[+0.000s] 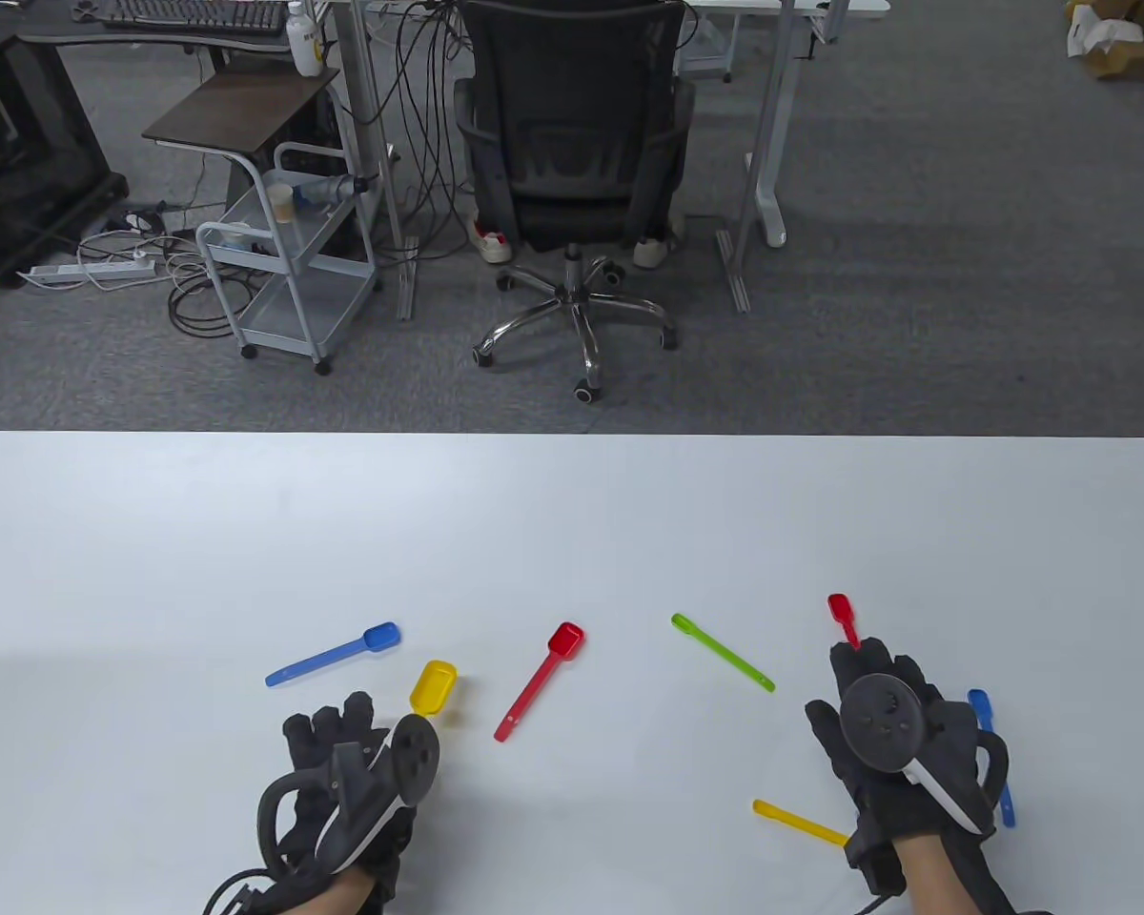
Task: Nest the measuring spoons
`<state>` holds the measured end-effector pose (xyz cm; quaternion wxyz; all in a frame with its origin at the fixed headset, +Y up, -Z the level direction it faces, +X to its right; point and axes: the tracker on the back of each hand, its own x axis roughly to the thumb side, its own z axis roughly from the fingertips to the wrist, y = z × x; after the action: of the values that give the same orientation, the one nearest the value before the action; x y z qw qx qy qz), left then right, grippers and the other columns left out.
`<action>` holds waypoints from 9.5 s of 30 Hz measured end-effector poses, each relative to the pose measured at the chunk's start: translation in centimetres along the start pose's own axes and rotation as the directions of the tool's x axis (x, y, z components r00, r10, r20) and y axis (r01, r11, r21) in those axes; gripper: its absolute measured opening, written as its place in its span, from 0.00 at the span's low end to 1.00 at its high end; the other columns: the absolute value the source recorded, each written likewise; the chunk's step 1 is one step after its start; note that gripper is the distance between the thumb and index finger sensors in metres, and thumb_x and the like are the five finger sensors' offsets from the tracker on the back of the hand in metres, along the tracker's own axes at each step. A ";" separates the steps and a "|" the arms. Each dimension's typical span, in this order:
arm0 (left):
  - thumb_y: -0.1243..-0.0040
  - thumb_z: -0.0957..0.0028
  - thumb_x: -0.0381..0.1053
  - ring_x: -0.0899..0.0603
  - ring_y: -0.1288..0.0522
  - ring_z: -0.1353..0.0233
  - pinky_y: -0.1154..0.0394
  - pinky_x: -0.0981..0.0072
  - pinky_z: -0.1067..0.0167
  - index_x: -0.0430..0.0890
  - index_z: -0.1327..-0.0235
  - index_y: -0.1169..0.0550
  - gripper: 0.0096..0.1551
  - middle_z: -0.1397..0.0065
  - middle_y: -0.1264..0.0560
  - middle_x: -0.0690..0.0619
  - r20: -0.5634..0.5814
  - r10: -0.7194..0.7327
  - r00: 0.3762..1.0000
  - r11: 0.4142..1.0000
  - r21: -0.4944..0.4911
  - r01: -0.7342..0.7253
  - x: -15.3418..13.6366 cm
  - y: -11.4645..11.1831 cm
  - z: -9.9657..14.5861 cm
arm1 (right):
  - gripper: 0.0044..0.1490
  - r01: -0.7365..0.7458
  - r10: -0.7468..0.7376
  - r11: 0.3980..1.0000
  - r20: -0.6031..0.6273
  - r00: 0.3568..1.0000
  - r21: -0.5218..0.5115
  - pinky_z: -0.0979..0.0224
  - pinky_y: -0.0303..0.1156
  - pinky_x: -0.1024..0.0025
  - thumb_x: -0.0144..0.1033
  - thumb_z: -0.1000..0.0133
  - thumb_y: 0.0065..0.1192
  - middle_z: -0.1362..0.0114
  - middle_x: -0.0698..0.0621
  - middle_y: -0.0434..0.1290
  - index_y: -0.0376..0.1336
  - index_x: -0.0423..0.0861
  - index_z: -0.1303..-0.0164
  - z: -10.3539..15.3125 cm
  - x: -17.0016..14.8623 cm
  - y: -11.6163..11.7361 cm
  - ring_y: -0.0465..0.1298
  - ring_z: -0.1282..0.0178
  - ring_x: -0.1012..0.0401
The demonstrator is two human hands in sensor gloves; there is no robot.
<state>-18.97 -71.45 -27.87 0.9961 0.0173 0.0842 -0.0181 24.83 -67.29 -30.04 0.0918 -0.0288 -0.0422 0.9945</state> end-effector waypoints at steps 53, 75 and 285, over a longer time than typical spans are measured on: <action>0.27 0.54 0.62 0.29 0.24 0.22 0.41 0.32 0.23 0.37 0.67 0.09 0.27 0.21 0.26 0.45 0.054 -0.038 0.998 0.997 -0.063 0.041 15.9 -1.9 2.1 | 0.43 0.015 -0.015 0.999 0.011 1.000 0.030 0.24 0.59 0.34 0.52 0.42 0.58 0.11 0.35 0.60 0.59 0.44 0.18 0.0 0.2 -0.2 0.62 0.18 0.31; 0.29 0.56 0.67 0.28 0.25 0.22 0.42 0.31 0.23 0.40 0.67 0.09 0.30 0.22 0.25 0.44 0.051 -0.036 0.998 0.987 -0.155 0.044 17.4 -3.2 2.0 | 0.43 0.007 -0.008 0.999 0.020 1.000 0.035 0.24 0.59 0.34 0.52 0.42 0.58 0.11 0.35 0.60 0.59 0.45 0.18 0.1 0.4 -0.1 0.62 0.18 0.31; 0.31 0.59 0.72 0.26 0.27 0.21 0.43 0.30 0.23 0.43 0.42 0.15 0.42 0.19 0.29 0.43 0.013 0.010 1.000 0.986 -0.169 -0.008 16.1 -1.8 2.9 | 0.44 -0.032 0.029 0.998 0.054 0.998 0.052 0.24 0.59 0.34 0.52 0.42 0.58 0.10 0.35 0.59 0.58 0.45 0.17 0.4 1.7 0.5 0.61 0.18 0.31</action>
<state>-2.73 -73.85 -27.80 0.9946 -0.0669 0.0786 -0.0064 23.01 -67.49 -29.82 0.0760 -0.0004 -0.0176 0.9970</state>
